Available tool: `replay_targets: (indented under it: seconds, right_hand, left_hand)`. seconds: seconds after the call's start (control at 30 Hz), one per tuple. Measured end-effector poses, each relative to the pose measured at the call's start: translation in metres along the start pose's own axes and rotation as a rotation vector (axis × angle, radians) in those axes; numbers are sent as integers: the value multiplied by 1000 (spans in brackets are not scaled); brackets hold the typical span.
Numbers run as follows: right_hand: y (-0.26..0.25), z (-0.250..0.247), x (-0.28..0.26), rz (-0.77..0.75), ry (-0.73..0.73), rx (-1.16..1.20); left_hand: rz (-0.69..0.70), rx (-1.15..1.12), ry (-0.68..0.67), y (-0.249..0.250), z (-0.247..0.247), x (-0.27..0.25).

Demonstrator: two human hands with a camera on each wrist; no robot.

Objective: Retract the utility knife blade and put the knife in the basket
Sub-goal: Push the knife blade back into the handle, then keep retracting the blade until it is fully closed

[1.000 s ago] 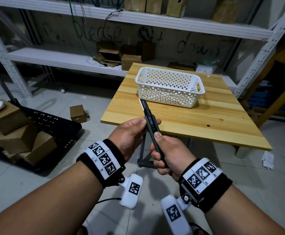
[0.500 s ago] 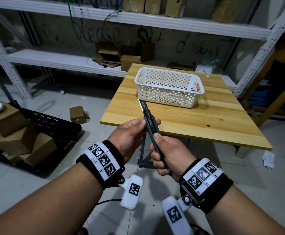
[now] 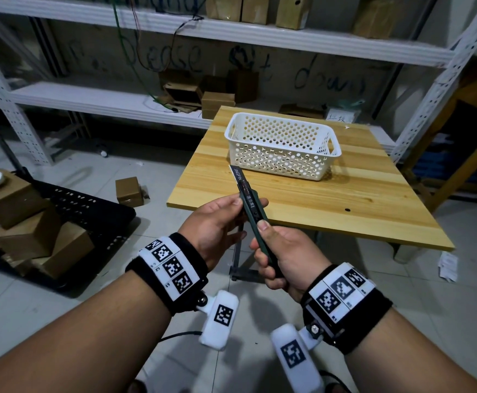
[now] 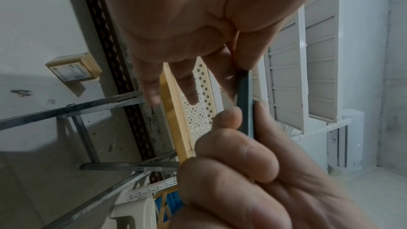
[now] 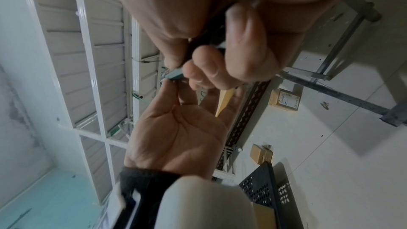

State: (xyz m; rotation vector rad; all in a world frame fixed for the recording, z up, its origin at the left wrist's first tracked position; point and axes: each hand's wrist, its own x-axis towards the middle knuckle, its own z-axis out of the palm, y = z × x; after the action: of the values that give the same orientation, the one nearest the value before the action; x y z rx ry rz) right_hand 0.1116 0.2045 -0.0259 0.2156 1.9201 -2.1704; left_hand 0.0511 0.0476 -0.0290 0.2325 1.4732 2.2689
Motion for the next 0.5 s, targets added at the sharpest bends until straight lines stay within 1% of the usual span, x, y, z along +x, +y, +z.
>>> replay_targets:
  seconds: [0.1,0.2,0.33,0.5]
  right_hand:
    - [-1,-6,2,-34,38,-12]
    - [-2,-10,1,0,50,-72]
    - [-2,-13,2,-8,53,-137]
    - [-1,-10,3,-38,43,-99]
  left_hand:
    - [39,8,10,2,0,0]
    - [69,41,-7,2,1,-2]
    - [75,60,-2,3,1,-3]
    - [65,47,0,3,1,-3]
